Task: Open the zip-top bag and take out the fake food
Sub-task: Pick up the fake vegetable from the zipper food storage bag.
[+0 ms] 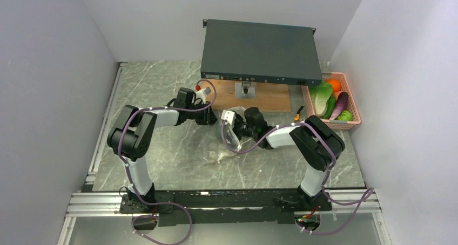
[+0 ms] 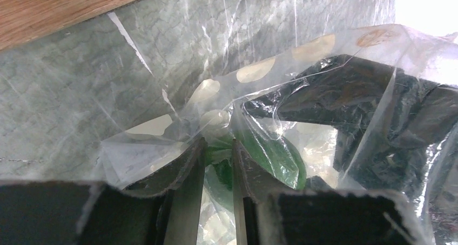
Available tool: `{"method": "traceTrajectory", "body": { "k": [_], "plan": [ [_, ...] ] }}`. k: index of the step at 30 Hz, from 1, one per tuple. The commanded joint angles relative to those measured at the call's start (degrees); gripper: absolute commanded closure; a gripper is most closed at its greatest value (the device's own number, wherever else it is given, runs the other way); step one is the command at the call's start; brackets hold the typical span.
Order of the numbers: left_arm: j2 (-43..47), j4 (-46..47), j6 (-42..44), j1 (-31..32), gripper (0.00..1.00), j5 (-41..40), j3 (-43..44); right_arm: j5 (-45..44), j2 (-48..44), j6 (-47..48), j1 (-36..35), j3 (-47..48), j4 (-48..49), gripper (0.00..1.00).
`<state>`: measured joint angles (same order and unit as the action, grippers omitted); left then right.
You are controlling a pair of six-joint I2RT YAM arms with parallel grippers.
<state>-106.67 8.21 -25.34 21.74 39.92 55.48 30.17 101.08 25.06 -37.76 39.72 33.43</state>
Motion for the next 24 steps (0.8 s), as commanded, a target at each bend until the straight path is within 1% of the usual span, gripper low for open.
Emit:
{"method": "traceTrajectory", "body": {
  "k": [1,7,10,12,16,22,24],
  "plan": [
    [1.3,-0.6,-0.5,1.0,0.71,2.7,-1.4,-1.6,1.5,-0.7,-0.4,2.8,1.5,0.01],
    [1.6,-0.4,-1.1,1.2,0.71,3.7,-1.6,-2.4,2.5,-0.7,-0.4,3.0,1.5,0.02],
    [1.6,0.3,-1.6,1.4,0.70,4.3,-2.2,-1.9,2.7,-0.8,-0.4,3.3,2.0,0.07],
    [1.7,0.6,-1.9,1.5,0.70,4.7,-2.5,-1.3,3.1,-0.7,-0.3,3.6,2.1,0.14],
    [3.3,-0.6,-1.5,1.5,0.68,3.4,-2.8,1.2,2.6,-0.2,-0.3,3.8,2.4,0.33],
    [9.2,-1.1,-1.8,-1.0,0.58,-1.0,-4.2,7.6,-1.9,-1.0,1.6,2.3,2.1,0.66],
    [11.4,-0.8,-1.9,-2.4,0.54,-1.5,-4.9,9.4,-3.6,-1.7,2.9,2.0,1.8,0.72]
  ]
}}
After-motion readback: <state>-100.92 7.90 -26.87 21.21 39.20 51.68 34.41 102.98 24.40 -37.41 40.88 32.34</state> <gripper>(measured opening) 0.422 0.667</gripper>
